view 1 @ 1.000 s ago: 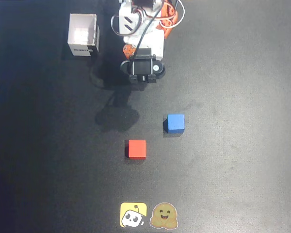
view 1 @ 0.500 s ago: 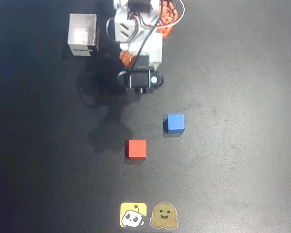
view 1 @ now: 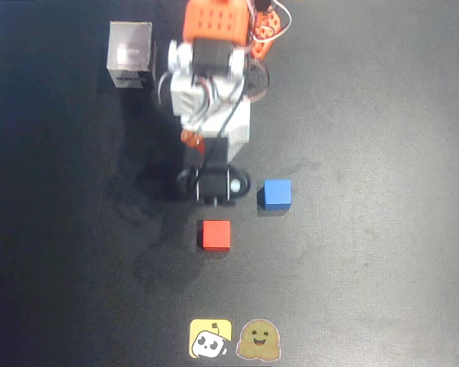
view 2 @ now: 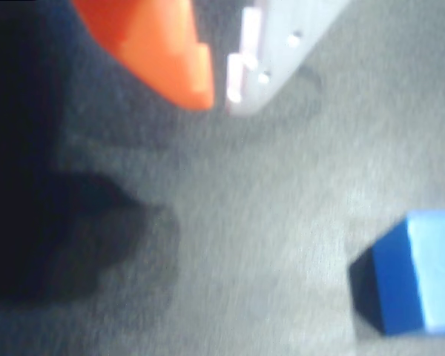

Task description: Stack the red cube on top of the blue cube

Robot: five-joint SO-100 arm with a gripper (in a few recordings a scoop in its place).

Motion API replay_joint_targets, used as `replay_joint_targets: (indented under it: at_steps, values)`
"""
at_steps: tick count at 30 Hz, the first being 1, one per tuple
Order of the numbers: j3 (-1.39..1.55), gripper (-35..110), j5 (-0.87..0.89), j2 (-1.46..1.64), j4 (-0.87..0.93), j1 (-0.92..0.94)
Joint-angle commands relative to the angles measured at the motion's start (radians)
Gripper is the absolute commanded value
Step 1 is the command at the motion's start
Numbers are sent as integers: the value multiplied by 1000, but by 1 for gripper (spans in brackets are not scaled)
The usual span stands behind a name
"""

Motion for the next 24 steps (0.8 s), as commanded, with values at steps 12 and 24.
replay_joint_targets:
  at_steps: [12, 24]
  values:
    - [-302, 0, 23, -304, -8, 2]
    - [-531, 0, 57, -497, 29, 0]
